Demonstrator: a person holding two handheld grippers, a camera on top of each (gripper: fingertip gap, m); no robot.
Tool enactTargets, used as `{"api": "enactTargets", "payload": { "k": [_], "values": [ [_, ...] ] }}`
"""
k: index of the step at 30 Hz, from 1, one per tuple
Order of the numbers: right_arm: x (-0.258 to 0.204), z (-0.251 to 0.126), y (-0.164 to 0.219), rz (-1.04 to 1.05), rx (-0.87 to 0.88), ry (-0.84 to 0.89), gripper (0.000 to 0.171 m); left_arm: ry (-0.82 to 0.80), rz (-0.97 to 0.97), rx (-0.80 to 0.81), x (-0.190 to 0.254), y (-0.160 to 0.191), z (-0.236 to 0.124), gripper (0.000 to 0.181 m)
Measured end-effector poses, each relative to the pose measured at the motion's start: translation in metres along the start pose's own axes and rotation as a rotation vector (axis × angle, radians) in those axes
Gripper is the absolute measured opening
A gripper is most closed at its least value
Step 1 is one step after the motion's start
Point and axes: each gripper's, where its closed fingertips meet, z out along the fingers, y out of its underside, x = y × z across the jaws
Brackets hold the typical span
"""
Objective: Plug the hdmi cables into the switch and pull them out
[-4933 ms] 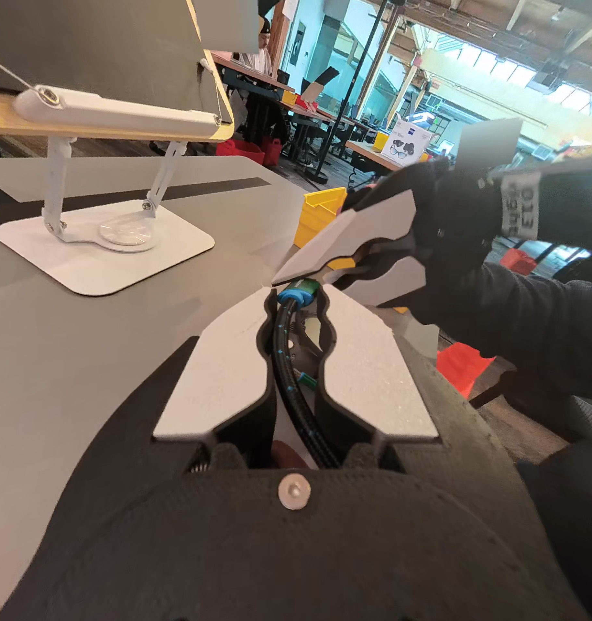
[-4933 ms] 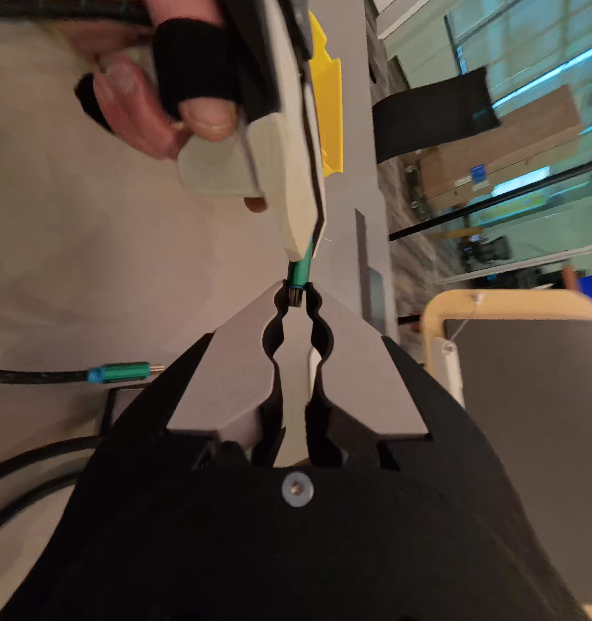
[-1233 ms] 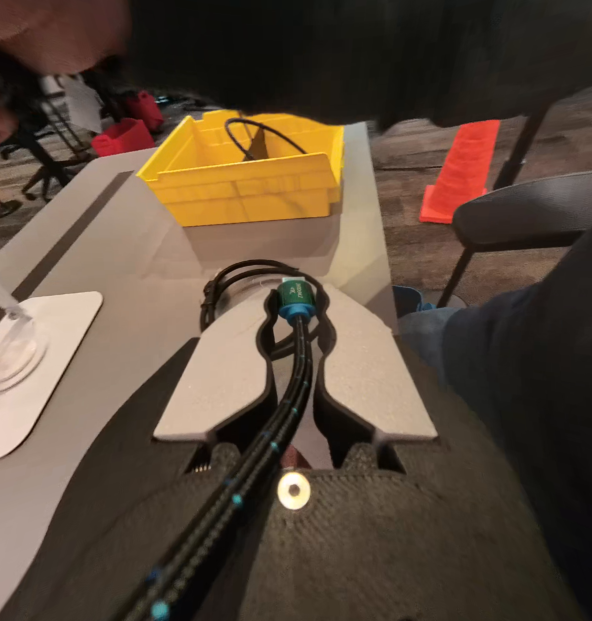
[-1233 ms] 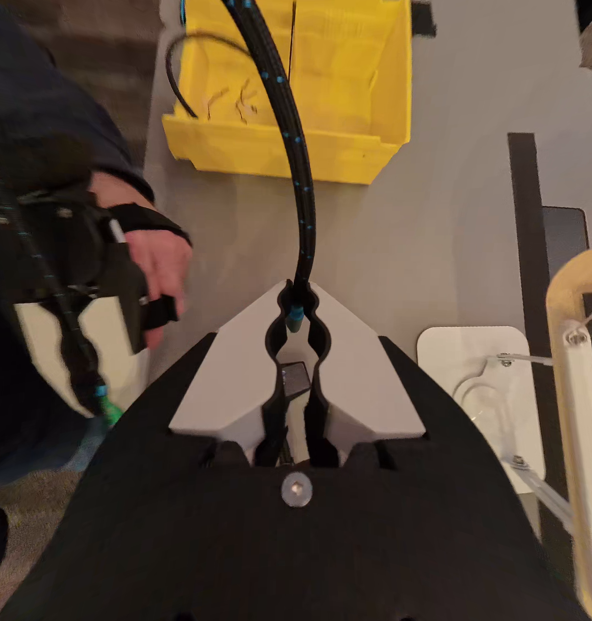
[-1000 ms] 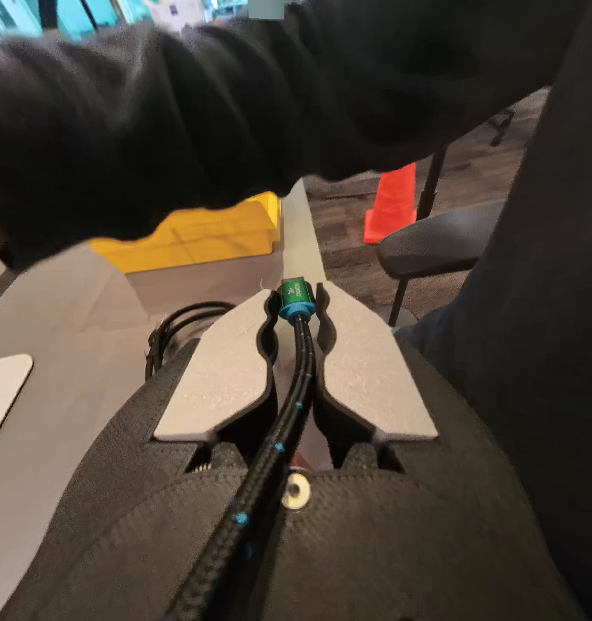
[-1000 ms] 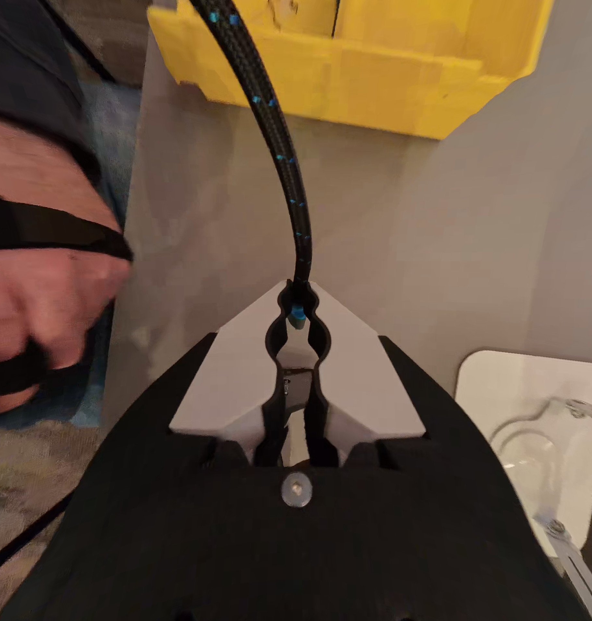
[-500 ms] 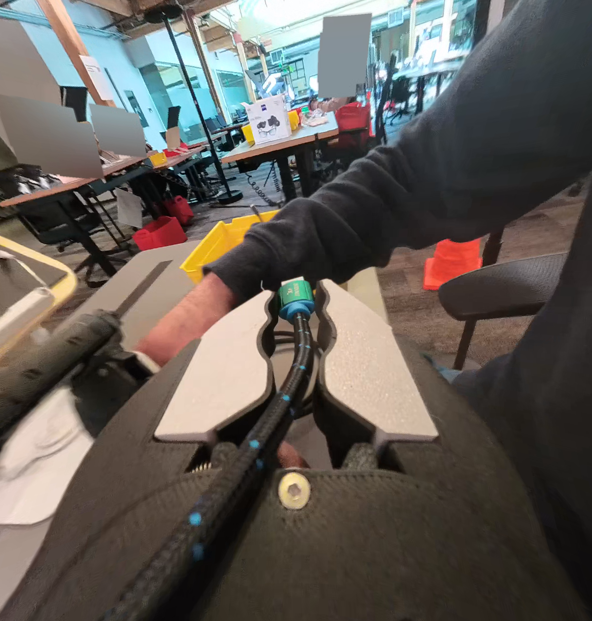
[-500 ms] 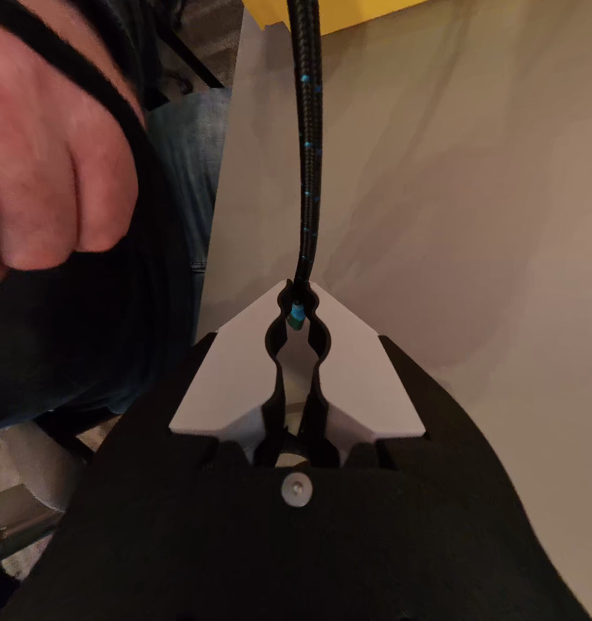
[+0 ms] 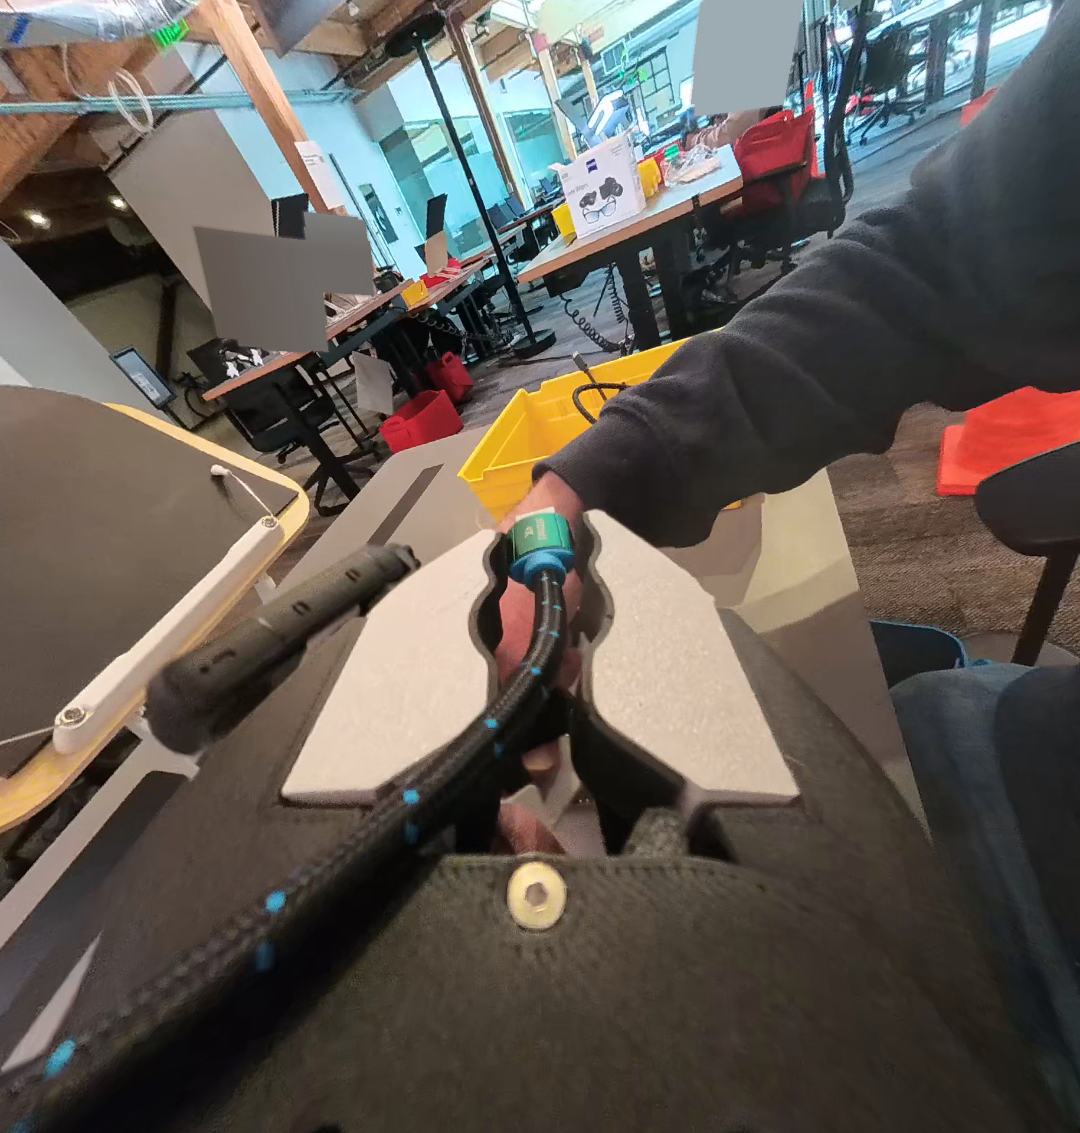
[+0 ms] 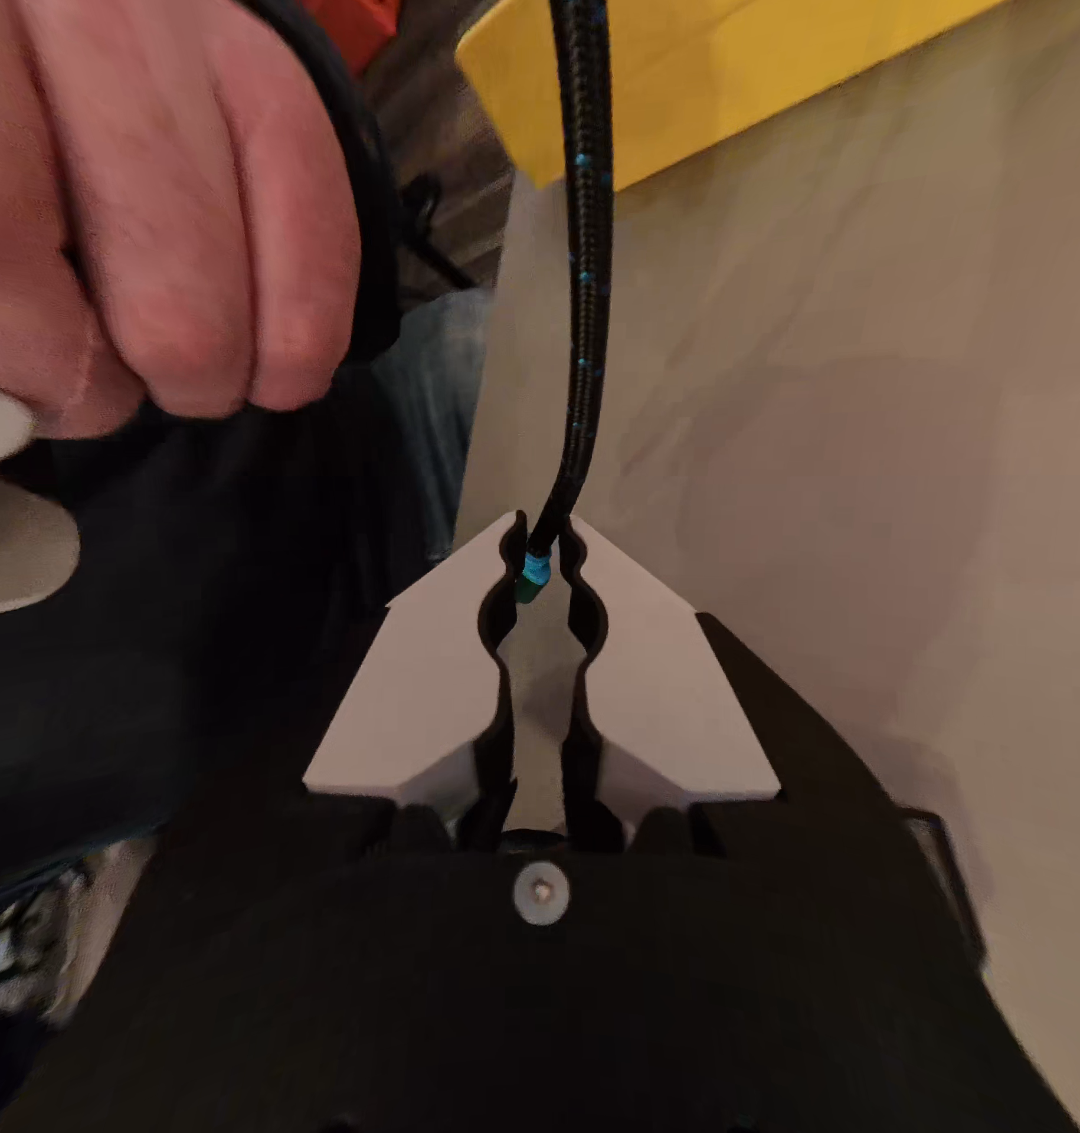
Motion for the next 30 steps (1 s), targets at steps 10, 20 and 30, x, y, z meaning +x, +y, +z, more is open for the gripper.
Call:
{"api": "enactTargets", "payload": {
  "k": [10,20,30],
  "values": [
    [0.006,-0.036,-0.026,0.004,0.164,0.053,0.050,-0.069,-0.052,0.022,-0.020,0.005,-0.005,0.021],
    [0.021,-0.092,-0.009,-0.078,0.146,0.384,0.076,-0.133,-0.237,0.117,-0.045,-0.002,-0.015,0.021],
    [-0.007,-0.132,-0.007,-0.309,0.291,0.549,0.066,-0.167,-0.287,0.076,-0.060,0.018,-0.021,0.021]
  ]
}}
